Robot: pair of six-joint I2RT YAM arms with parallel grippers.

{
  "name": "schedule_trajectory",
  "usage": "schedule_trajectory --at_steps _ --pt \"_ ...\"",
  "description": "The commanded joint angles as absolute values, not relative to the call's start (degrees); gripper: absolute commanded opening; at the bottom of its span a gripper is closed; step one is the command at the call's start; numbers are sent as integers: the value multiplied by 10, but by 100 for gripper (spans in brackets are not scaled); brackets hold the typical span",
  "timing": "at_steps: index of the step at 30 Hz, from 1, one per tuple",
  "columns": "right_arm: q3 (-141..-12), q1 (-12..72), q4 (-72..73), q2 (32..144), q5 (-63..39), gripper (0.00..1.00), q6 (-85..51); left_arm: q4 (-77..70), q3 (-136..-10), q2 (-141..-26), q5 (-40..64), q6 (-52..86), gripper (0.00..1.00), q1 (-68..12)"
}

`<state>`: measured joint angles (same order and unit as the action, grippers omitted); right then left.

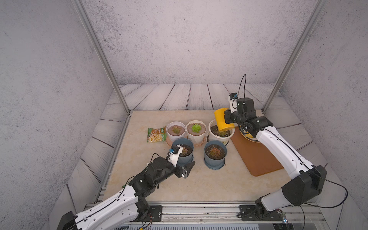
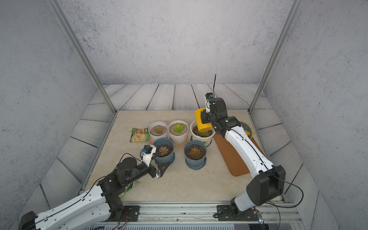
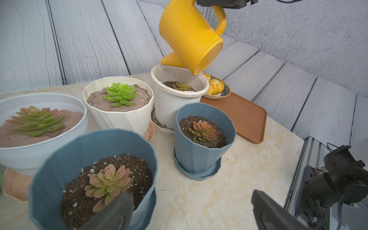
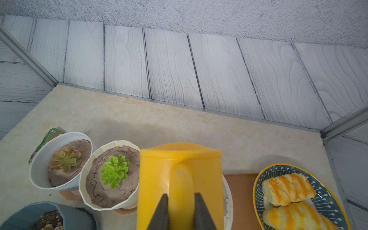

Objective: Water the succulent around the soil edge
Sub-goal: Water the soil of the potted plant with water.

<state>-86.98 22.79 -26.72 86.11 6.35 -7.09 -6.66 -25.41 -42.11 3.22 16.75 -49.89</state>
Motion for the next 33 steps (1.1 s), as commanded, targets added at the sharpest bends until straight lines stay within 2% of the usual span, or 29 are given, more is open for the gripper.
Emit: schedule_trajectory --at_steps 1,20,33 --pt "-883 225 -275 863 108 0 -44 -73 -273 -424 42 166 98 -495" --pt "-811 214 -314 794 135 0 -26 -71 -279 -437 52 169 98 -495" --pt "-730 215 -325 690 85 0 -59 -66 -278 -426 45 169 98 -496"
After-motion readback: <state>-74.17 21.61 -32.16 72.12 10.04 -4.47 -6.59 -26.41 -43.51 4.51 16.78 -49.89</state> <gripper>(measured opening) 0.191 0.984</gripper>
